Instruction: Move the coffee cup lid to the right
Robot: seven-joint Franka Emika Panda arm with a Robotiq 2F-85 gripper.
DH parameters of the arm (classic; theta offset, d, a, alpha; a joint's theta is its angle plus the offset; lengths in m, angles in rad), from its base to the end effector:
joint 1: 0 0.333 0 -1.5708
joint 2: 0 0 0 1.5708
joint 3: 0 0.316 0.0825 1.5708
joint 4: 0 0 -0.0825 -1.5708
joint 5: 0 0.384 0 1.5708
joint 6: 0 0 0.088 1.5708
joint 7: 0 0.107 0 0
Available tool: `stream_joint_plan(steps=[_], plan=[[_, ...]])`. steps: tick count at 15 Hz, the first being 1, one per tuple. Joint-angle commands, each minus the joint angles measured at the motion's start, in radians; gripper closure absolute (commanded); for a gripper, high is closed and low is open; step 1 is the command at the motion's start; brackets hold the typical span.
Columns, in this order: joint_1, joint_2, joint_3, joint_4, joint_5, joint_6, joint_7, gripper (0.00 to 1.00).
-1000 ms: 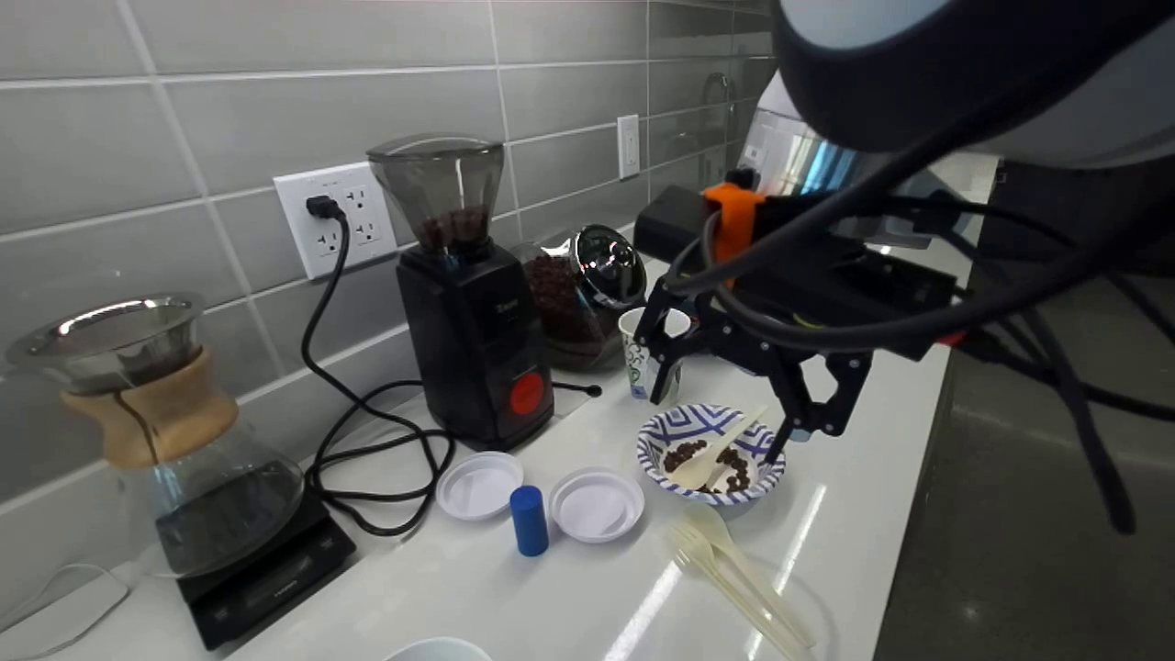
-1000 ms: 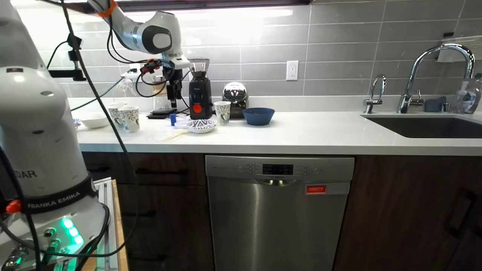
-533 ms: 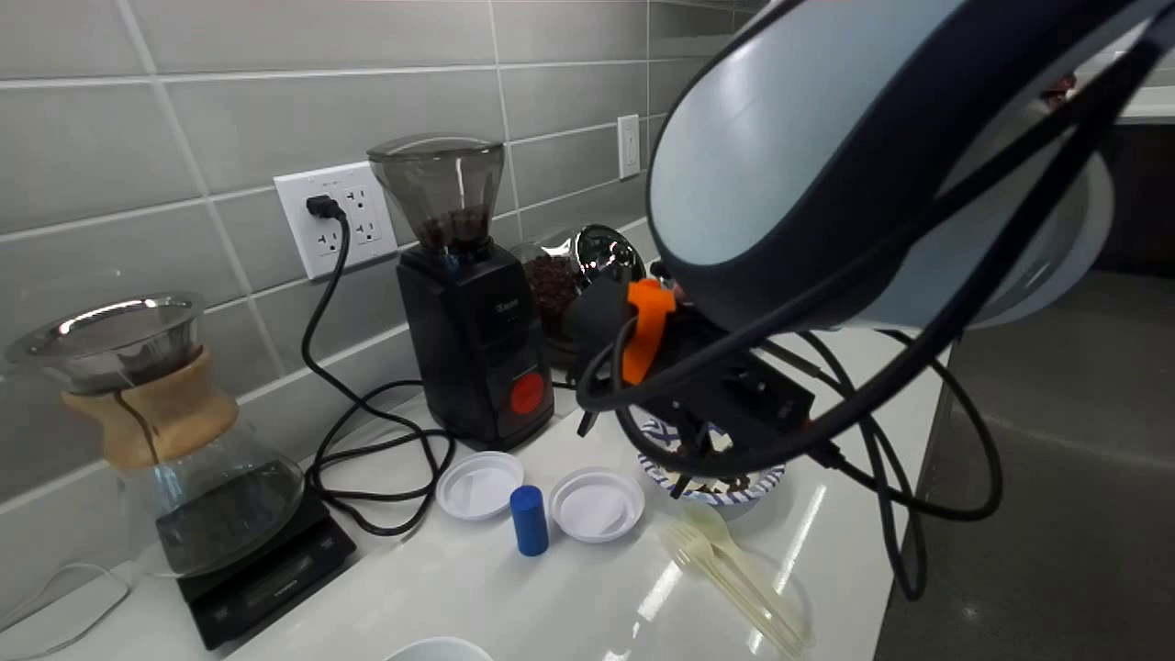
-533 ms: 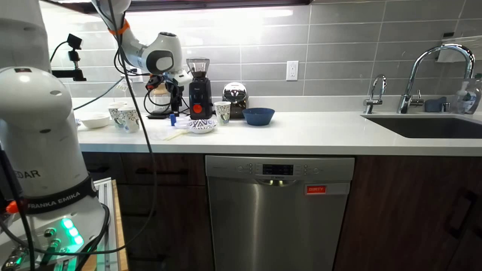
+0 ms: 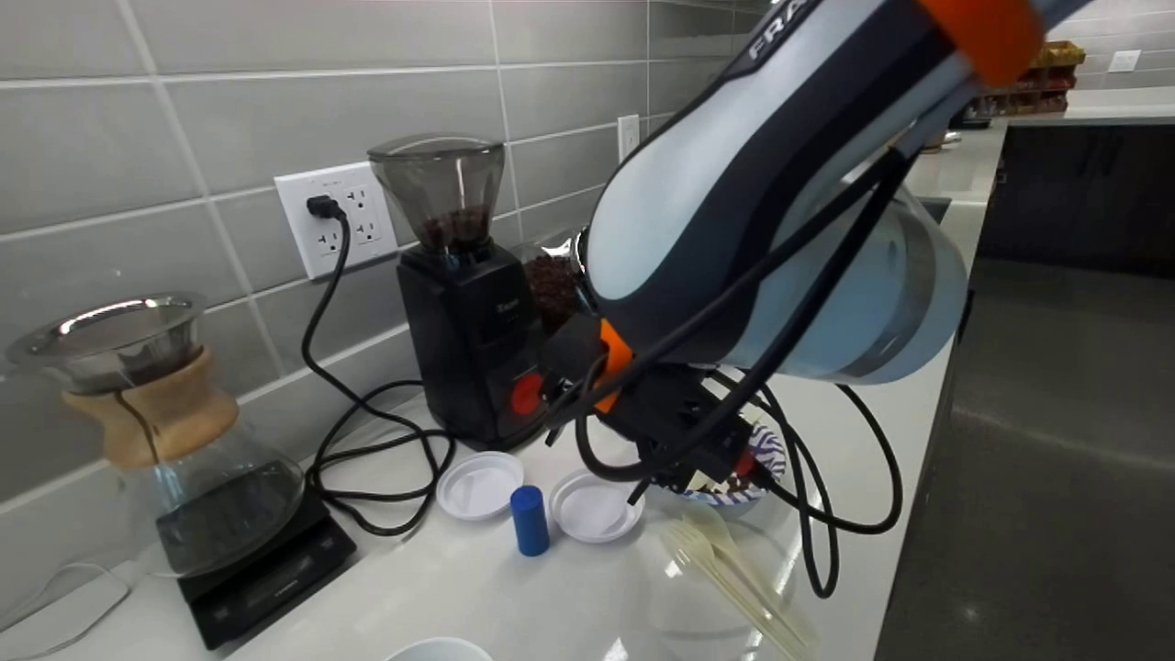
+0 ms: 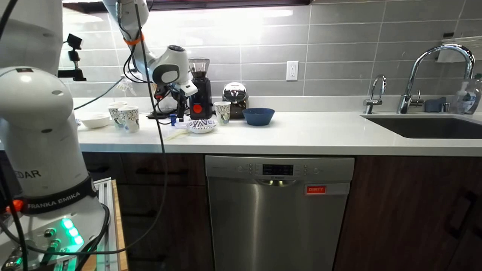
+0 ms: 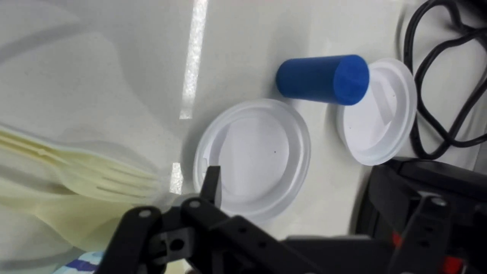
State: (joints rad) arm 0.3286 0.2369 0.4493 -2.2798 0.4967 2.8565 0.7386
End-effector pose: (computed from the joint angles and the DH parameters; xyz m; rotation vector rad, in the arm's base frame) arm 0.4186 0.3730 0.2925 -2.6159 0.5916 -0.0288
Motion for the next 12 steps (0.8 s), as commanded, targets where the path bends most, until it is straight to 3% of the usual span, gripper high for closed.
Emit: stream_joint_plan(steps=[1, 12], plan=[[0.011, 0.067, 0.000, 0.054, 0.048, 0.016, -0.063, 0.00], [0.036, 0.086, -0.044, 0.053, 0.015, -0.006, -0.026, 0.00]])
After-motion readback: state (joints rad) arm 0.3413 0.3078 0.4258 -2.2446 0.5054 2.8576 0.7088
